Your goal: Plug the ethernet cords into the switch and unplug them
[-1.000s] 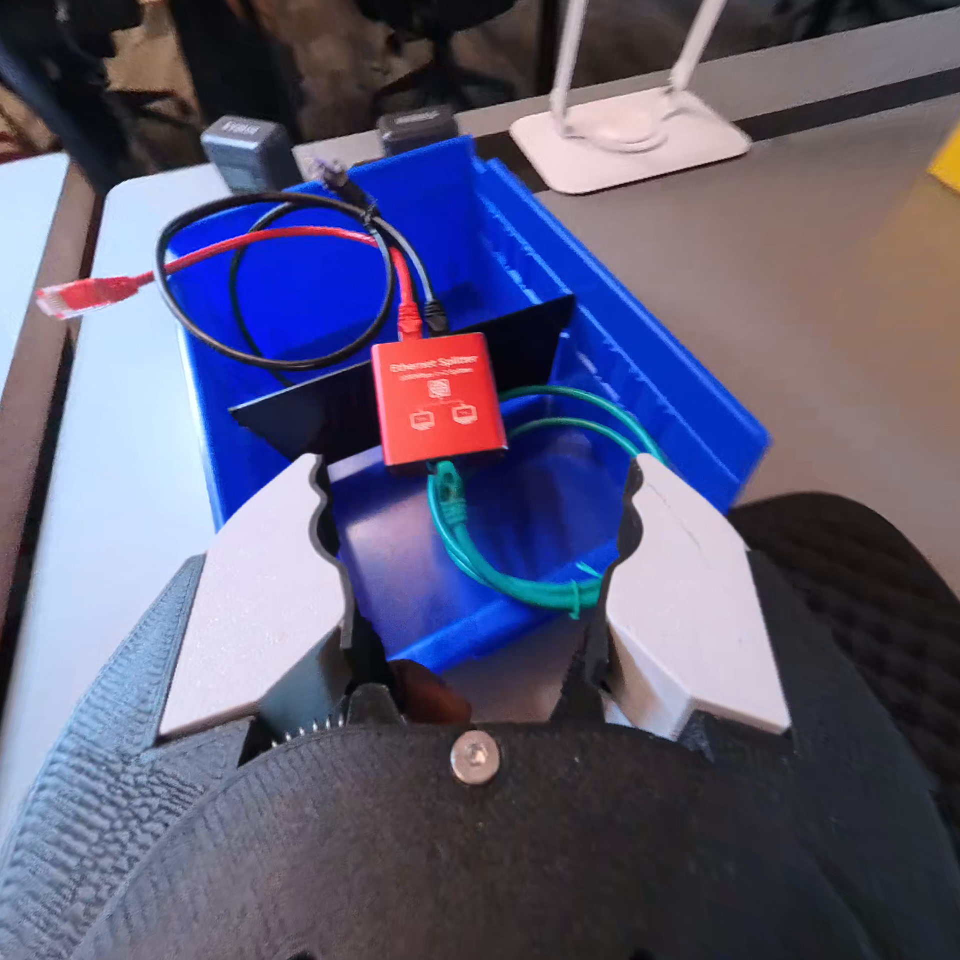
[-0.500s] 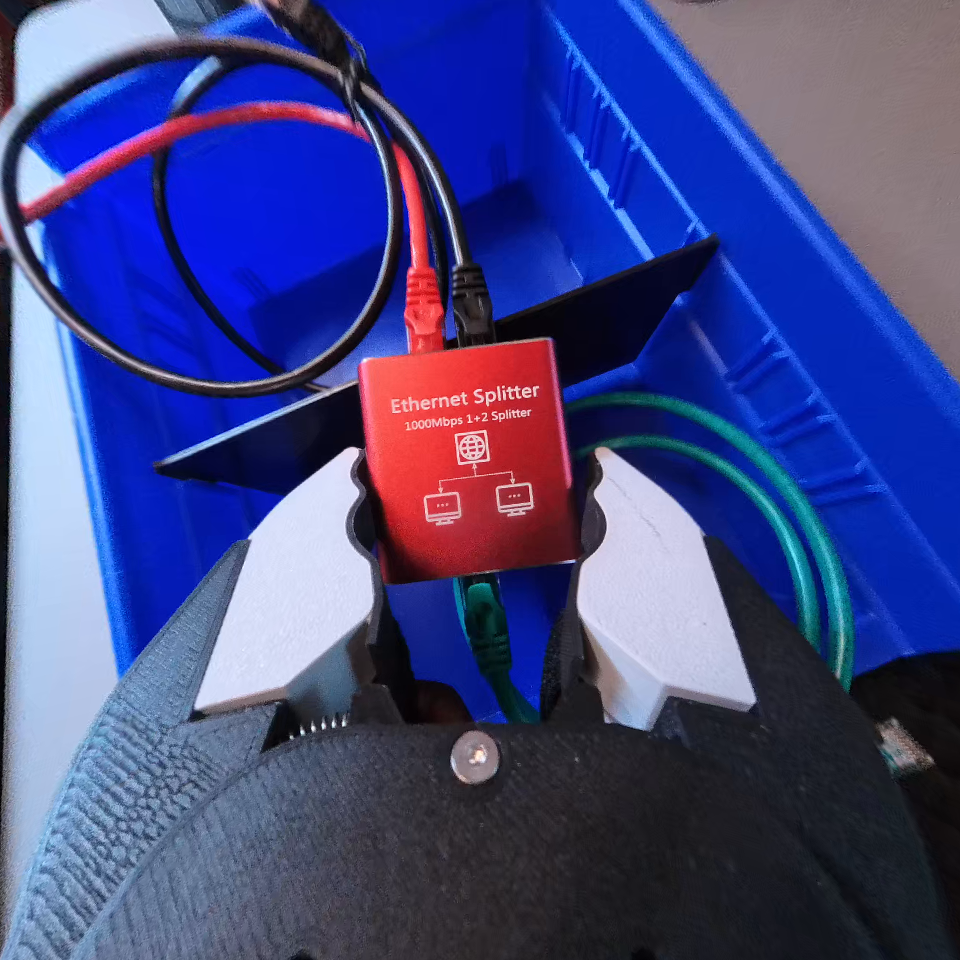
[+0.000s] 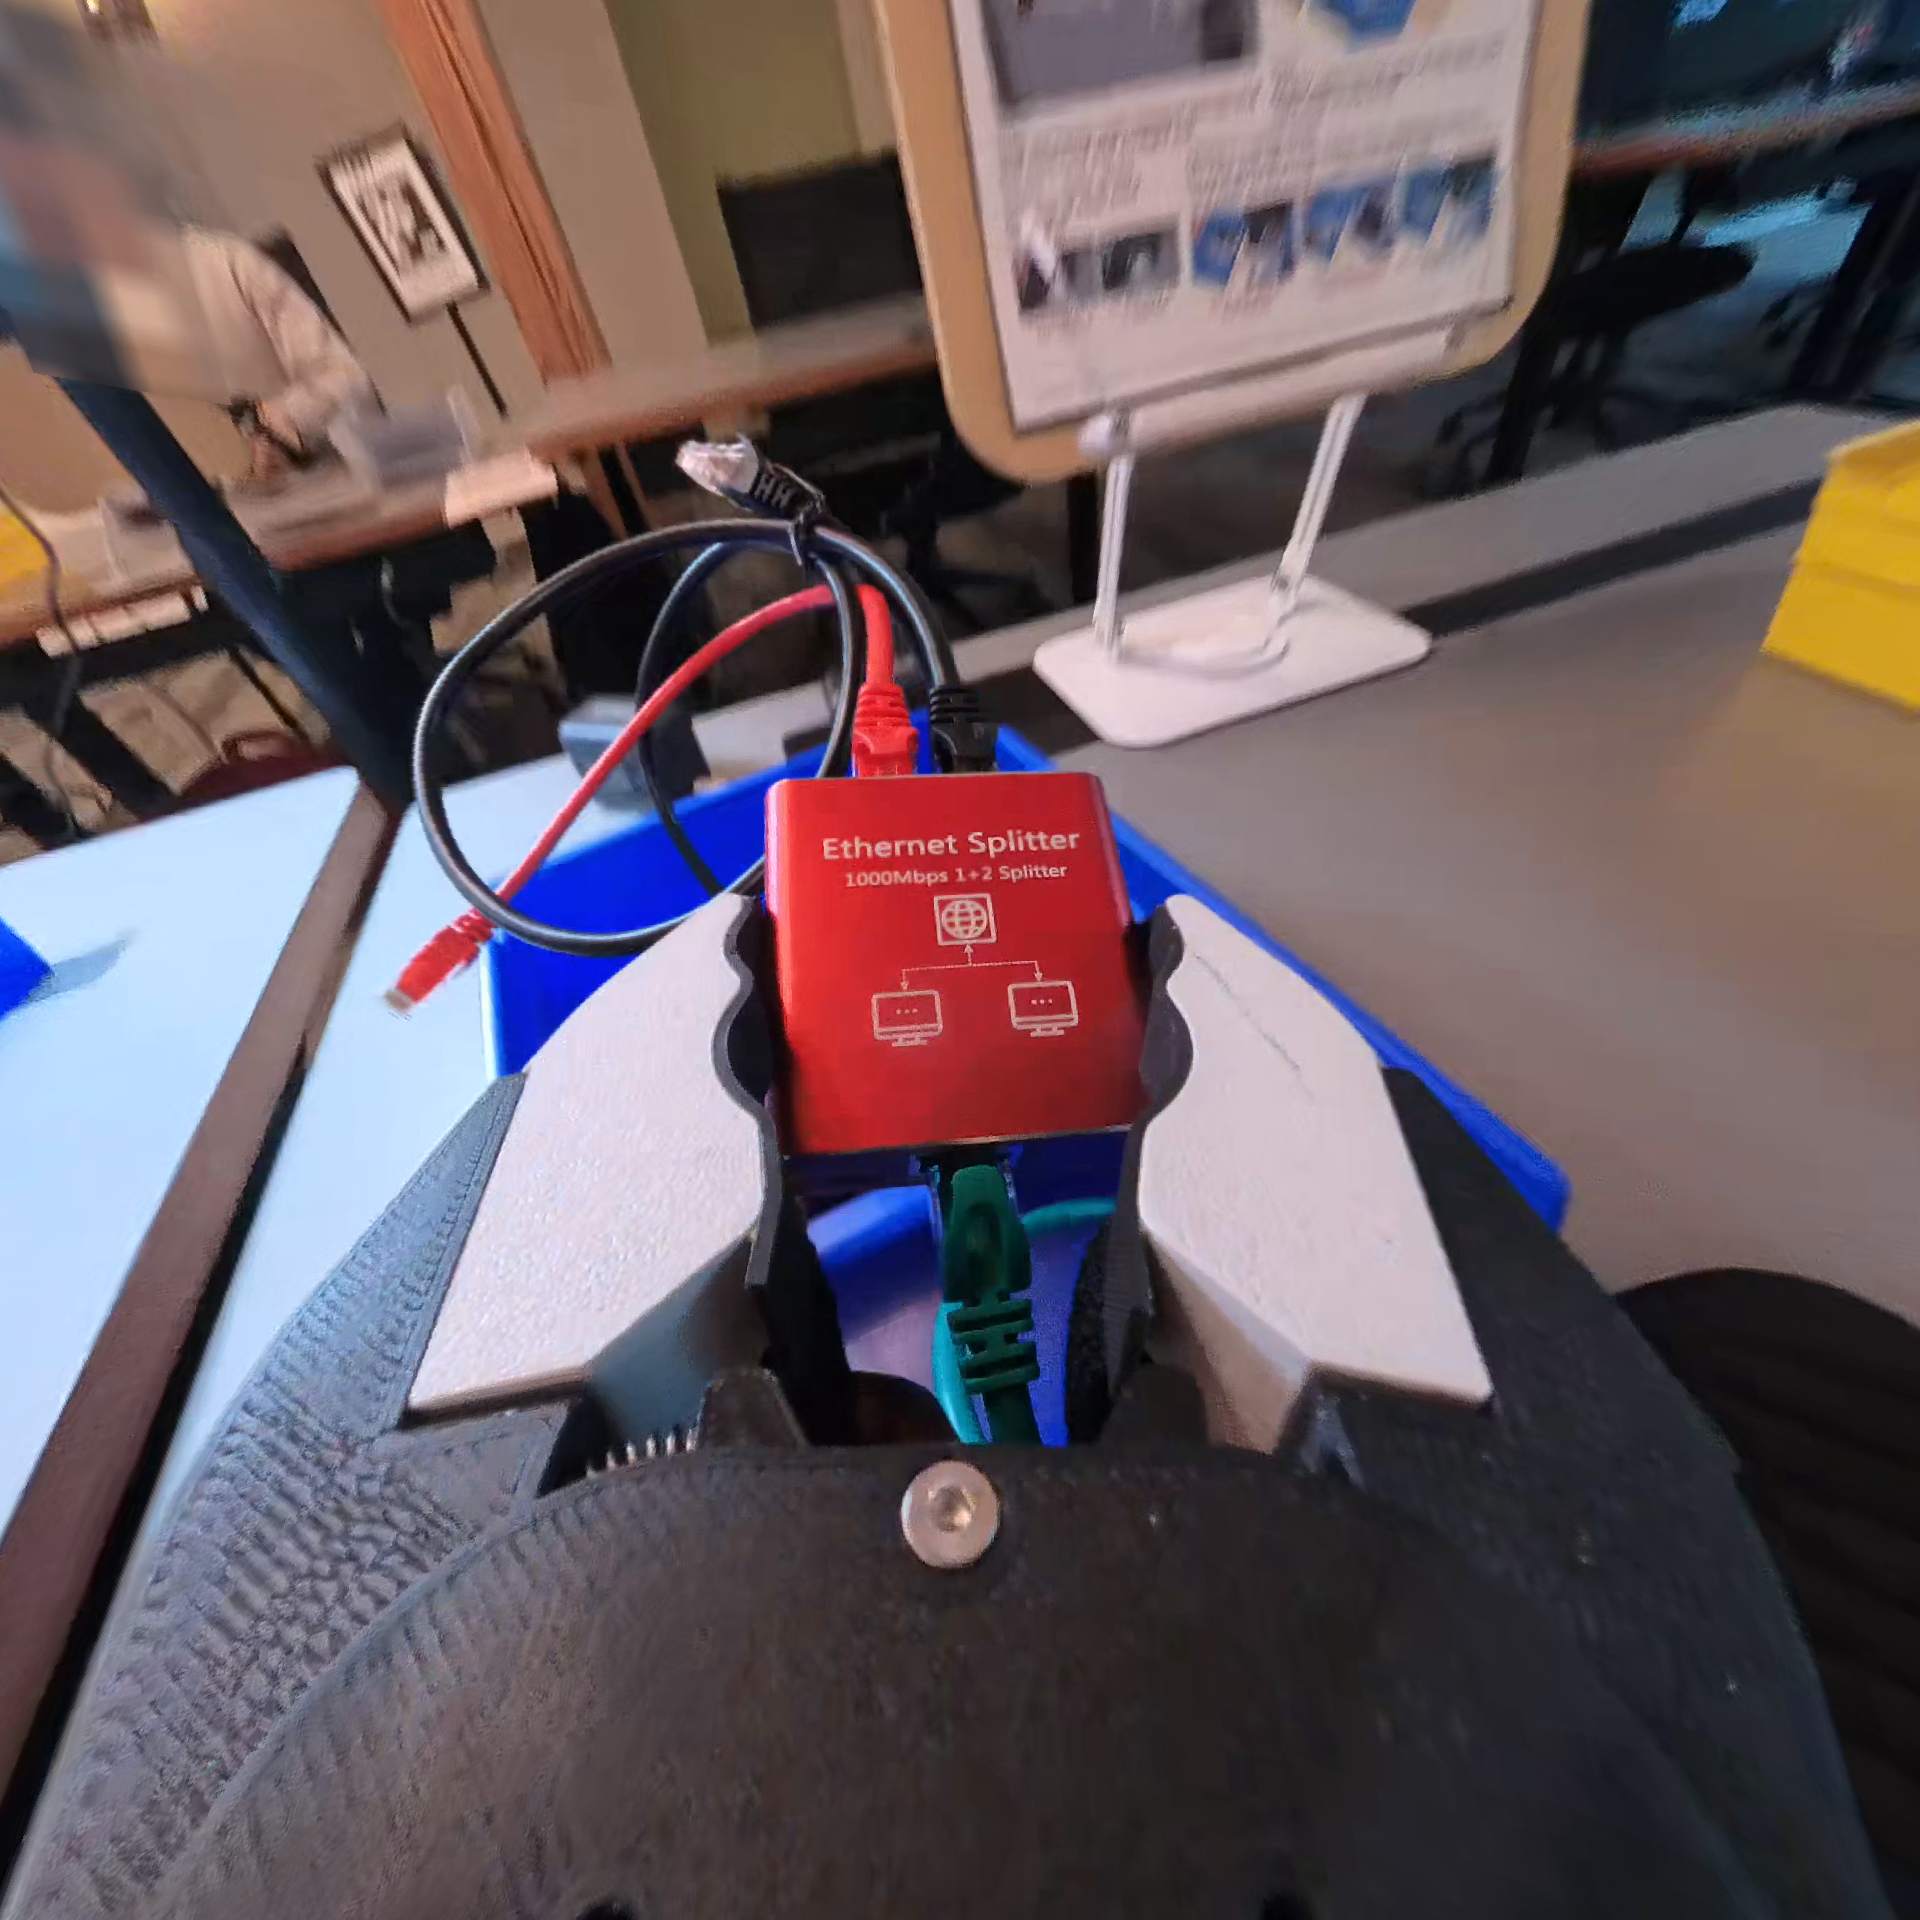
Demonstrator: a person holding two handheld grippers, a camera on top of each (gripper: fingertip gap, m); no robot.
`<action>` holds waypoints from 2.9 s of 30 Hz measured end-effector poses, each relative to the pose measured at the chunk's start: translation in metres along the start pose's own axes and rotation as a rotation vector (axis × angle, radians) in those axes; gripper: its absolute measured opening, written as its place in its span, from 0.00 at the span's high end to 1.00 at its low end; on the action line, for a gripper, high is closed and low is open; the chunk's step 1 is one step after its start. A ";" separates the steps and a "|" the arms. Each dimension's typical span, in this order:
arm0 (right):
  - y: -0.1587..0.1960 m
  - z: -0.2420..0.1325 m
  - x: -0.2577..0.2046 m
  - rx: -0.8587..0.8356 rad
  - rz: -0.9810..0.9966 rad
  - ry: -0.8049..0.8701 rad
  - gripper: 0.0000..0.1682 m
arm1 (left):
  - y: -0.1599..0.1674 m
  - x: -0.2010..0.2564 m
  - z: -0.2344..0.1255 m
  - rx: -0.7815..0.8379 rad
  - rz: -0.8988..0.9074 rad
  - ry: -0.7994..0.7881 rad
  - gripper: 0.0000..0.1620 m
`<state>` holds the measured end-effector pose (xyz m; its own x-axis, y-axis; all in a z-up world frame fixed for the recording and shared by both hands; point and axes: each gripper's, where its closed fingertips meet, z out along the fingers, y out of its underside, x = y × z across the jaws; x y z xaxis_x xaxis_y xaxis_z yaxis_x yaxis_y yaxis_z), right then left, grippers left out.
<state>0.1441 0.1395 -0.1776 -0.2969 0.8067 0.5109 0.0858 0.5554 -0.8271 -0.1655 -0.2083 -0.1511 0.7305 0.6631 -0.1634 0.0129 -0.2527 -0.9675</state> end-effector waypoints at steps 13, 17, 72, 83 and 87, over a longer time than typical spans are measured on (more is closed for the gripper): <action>-0.146 0.042 -0.064 0.640 0.783 -0.593 0.64 | -0.124 0.145 -0.073 0.480 0.302 0.246 0.58; -0.175 0.070 -0.083 0.667 0.913 -0.698 0.64 | -0.108 0.215 -0.072 0.491 0.312 0.416 0.58; -0.077 0.101 -0.121 0.307 0.903 -0.792 0.89 | 0.035 0.306 -0.042 -0.100 -0.411 1.306 0.82; -0.077 0.105 -0.127 0.303 0.721 -0.695 0.89 | 0.043 0.311 -0.042 -0.129 -0.360 1.294 0.82; -0.077 0.102 -0.128 0.312 0.761 -0.729 0.89 | 0.044 0.313 -0.043 -0.134 -0.350 1.302 0.82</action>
<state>0.0782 -0.0271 -0.2036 -0.7679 0.5468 -0.3337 0.2710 -0.1946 -0.9427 0.0928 -0.0426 -0.2365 0.7848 -0.4179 0.4576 0.3412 -0.3251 -0.8820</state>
